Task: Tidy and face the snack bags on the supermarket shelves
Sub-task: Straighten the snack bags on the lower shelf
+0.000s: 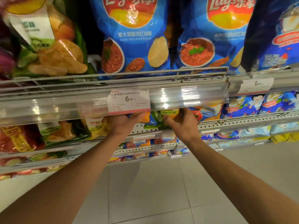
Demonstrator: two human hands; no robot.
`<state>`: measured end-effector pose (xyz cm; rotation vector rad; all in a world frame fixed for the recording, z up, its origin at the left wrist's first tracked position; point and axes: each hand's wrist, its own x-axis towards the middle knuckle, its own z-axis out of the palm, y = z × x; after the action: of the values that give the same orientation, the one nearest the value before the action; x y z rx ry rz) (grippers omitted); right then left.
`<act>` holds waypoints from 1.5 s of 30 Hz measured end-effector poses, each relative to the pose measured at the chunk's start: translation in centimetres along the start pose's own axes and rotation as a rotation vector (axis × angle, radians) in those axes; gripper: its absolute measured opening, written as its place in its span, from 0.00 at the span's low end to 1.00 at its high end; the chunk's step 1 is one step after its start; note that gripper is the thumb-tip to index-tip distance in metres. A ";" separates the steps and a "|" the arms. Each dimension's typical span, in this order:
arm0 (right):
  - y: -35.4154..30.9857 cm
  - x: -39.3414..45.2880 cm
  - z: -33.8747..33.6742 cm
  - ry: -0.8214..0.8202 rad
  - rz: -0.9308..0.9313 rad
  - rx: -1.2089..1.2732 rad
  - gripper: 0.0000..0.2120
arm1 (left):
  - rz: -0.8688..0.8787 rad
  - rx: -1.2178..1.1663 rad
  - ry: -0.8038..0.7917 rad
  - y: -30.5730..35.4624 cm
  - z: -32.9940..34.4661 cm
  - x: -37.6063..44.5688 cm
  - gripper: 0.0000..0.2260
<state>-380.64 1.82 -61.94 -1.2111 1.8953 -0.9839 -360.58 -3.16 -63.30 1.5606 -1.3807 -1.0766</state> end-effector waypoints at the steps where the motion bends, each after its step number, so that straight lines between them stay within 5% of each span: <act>1: 0.0 0.5 0.1 -0.021 0.007 0.002 0.19 | -0.017 0.001 -0.030 -0.3 0.0 0.4 0.23; 10: 1.0 3.5 1.7 -0.058 0.050 -0.059 0.36 | -0.207 0.174 -0.041 -2.6 0.1 3.7 0.29; 13: 1.6 3.5 2.0 -0.031 0.016 -0.091 0.36 | -0.133 0.127 -0.031 -2.9 0.1 4.3 0.39; 19: 1.1 2.9 2.2 0.036 0.006 -0.106 0.33 | -0.064 0.049 0.001 -2.5 -0.4 2.9 0.28; 23: -0.1 1.8 2.3 0.049 -0.005 -0.181 0.32 | -0.080 0.026 0.015 -2.2 -1.5 1.9 0.34; 32: -1.4 -0.6 -0.5 0.093 -0.002 -0.269 0.32 | -0.119 0.005 0.015 -0.8 -2.0 0.3 0.30; 45: 2.4 -1.9 -6.8 -0.143 -0.066 -0.075 0.32 | -0.248 0.115 0.220 0.2 1.9 -0.5 0.38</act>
<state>-386.72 5.92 -60.38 -1.3590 1.8043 -0.8433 -362.48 -2.73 -63.73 1.9114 -1.1385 -0.9466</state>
